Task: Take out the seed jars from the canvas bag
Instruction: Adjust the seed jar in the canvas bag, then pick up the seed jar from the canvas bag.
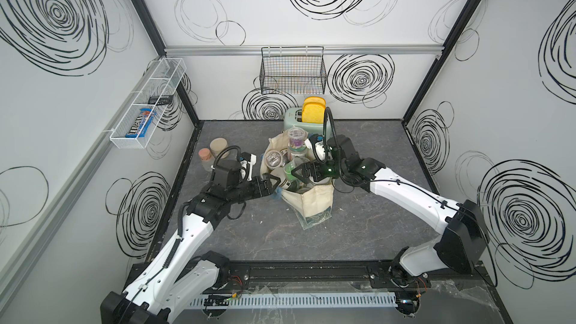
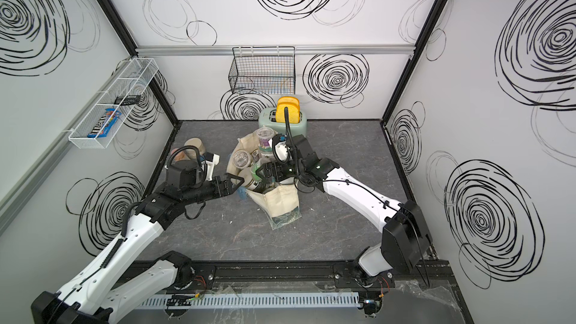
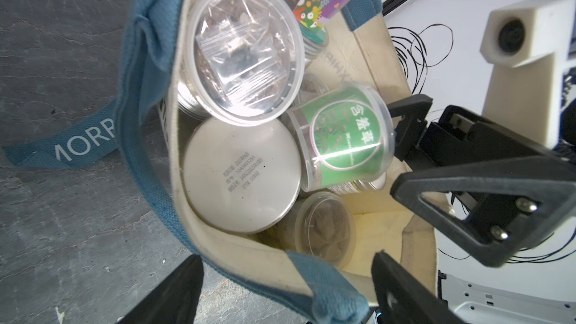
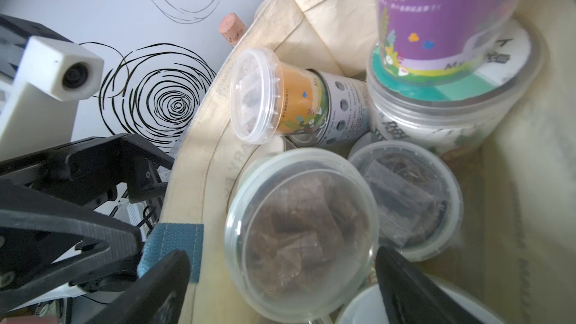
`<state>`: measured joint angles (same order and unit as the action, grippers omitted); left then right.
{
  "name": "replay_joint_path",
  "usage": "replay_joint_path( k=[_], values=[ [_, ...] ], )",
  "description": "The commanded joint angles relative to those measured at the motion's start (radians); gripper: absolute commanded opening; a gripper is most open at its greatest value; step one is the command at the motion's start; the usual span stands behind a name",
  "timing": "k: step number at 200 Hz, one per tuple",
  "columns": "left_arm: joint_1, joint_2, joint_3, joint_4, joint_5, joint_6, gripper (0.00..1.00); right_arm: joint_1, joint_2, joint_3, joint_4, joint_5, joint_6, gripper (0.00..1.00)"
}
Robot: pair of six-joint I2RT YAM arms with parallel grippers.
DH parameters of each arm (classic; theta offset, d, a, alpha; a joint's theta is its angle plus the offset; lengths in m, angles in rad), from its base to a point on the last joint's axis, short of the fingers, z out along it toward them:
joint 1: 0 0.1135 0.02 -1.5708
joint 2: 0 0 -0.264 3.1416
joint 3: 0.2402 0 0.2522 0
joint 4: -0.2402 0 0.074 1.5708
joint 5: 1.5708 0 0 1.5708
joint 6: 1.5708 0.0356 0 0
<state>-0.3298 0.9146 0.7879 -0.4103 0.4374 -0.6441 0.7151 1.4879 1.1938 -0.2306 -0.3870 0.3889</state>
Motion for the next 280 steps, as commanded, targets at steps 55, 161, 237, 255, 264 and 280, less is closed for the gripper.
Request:
replay_joint_path(
  k=[55,161,237,255,264,280],
  values=[
    [-0.029,0.029,0.024,0.035,-0.029,0.004,0.79,-0.006,0.062,0.014,0.027,-0.002,0.039,0.97],
    [-0.061,0.195,0.027,0.134,-0.049,0.014,0.67,0.045,0.034,0.053,-0.158,0.229,-0.007,0.95],
    [-0.069,0.227,-0.004,0.154,-0.082,0.03,0.65,0.131,0.07,0.064,-0.079,0.143,-0.012,0.91],
    [-0.066,0.24,-0.011,0.166,-0.089,0.036,0.65,0.134,0.091,0.081,-0.128,0.277,0.001,0.93],
    [-0.066,0.251,-0.009,0.172,-0.089,0.038,0.65,0.128,0.102,0.09,-0.139,0.322,0.007,0.98],
    [-0.065,0.266,-0.009,0.184,-0.092,0.039,0.65,0.115,0.109,0.096,-0.126,0.349,-0.019,0.97]
  ],
)
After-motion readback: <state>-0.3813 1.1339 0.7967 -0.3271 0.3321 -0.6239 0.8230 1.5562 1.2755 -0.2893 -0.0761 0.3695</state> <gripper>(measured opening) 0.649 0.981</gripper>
